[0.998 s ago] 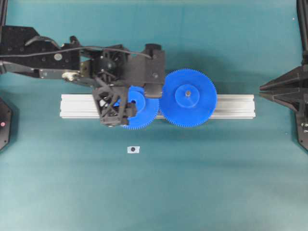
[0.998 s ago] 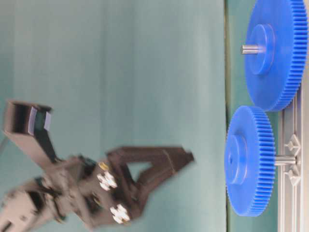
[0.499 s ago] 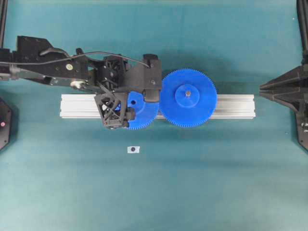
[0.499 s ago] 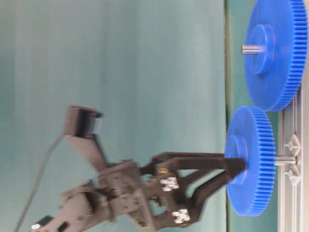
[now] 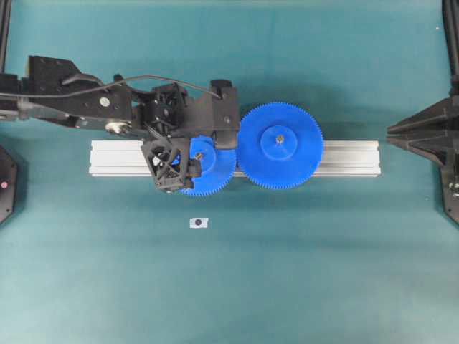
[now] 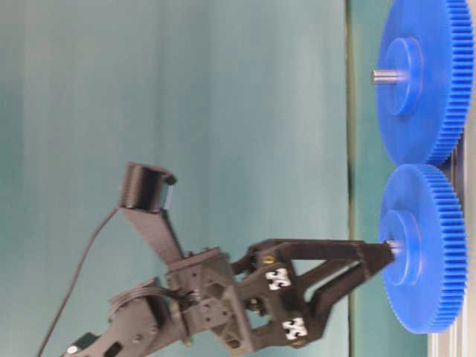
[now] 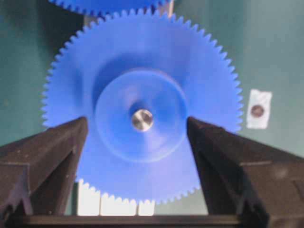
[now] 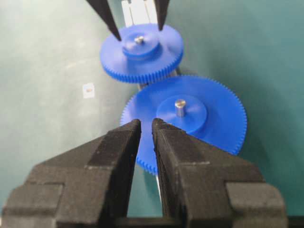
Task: Insert the small gear onto the shaft.
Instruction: 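Lower the small blue gear down onto the left shaft, then open the left gripper and withdraw it up and left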
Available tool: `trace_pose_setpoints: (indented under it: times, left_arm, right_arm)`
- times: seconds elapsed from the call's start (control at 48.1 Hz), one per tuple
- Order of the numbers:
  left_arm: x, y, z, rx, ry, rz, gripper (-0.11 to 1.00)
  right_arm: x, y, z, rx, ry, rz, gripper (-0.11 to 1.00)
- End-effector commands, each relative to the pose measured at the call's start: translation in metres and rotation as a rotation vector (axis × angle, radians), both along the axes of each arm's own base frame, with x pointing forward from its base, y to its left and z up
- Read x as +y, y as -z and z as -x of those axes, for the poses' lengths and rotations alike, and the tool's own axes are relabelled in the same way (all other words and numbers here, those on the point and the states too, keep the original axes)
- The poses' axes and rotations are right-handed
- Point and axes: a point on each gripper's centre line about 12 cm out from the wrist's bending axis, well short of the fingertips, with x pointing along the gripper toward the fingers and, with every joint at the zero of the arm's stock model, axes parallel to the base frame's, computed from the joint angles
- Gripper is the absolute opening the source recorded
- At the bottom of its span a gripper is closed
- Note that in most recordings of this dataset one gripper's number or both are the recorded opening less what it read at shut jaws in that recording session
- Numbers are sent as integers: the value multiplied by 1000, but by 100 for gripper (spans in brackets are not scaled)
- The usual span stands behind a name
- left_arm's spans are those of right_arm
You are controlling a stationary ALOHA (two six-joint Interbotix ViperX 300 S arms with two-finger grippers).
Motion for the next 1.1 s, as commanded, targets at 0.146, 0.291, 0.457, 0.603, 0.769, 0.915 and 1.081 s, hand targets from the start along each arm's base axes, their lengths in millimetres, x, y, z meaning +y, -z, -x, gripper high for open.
trace_pose_setpoints:
  times: [0.146, 0.291, 0.457, 0.603, 0.769, 0.915, 1.081]
  left_arm:
    - [4, -42, 6, -99, -17, -9, 82]
    - [8, -52, 14, -123, -43, -3, 82]
    - [8, -53, 18, -127, -49, 1, 82]
    - [7, -68, 20, -167, -50, -3, 82]
    - [6, -83, 28, -210, -53, -4, 82]
    - [3, -94, 41, -245, -67, 5, 82]
    - [-4, -91, 59, -245, -50, 6, 82]
  right_arm:
    - [0, -4, -2, -15, 5, -7, 27]
    - [-1, -4, -2, -13, 6, -7, 27]
    - [-1, -4, -2, -15, 6, -7, 27]
    - [-1, -4, -2, -15, 6, -7, 27]
    - [0, -4, -2, -13, 5, -7, 27]
    - [-1, -4, -2, -15, 6, -7, 27]
    - [-2, -4, -1, -13, 12, -6, 27]
